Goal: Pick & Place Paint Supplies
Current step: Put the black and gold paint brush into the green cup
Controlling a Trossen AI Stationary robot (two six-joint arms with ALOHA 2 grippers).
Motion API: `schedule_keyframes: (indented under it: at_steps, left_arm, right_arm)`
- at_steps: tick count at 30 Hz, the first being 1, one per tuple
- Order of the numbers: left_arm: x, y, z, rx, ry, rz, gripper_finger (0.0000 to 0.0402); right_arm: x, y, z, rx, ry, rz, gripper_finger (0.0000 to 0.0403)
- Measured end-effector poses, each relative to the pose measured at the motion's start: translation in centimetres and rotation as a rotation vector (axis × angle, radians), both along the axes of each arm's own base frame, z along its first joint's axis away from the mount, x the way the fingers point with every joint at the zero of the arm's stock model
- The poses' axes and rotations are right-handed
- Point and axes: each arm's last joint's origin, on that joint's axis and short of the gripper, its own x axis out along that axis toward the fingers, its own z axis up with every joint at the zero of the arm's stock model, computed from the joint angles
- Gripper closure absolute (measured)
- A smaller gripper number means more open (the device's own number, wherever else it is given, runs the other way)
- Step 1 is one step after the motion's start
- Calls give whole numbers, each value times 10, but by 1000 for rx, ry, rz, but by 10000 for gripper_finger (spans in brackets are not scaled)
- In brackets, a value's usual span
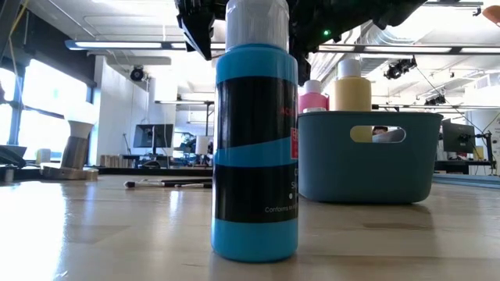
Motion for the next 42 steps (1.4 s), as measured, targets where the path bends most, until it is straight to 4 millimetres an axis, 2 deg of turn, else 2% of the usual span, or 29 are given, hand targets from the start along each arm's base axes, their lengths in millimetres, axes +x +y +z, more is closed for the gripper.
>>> schedule_keyframes:
  at_steps: [5, 14, 19, 27, 32, 42]
  left_arm:
    - [0, 0, 0, 2, -2, 0, 384]
    - [1, 0, -1, 6, -2, -25, 278]
    - [-1, -1, -2, -1, 25, -24, 242]
    - [-6, 1, -4, 64, 98, 8, 238]
    - [-9, 3, -5, 138, 145, 39, 238]
    - [-9, 2, -5, 134, 144, 36, 239]
  right_arm:
    - [-1, 0, -4, -3, 47, 7, 400]
    - [-1, 0, -6, 3, 63, 2, 402]
    - [-2, -1, -6, -8, 71, -38, 401]
    - [-6, -2, -15, -41, 158, -111, 401]
    - [-10, -2, -3, 21, 78, -94, 401]
    - [-22, 4, 22, 71, -34, -34, 400]
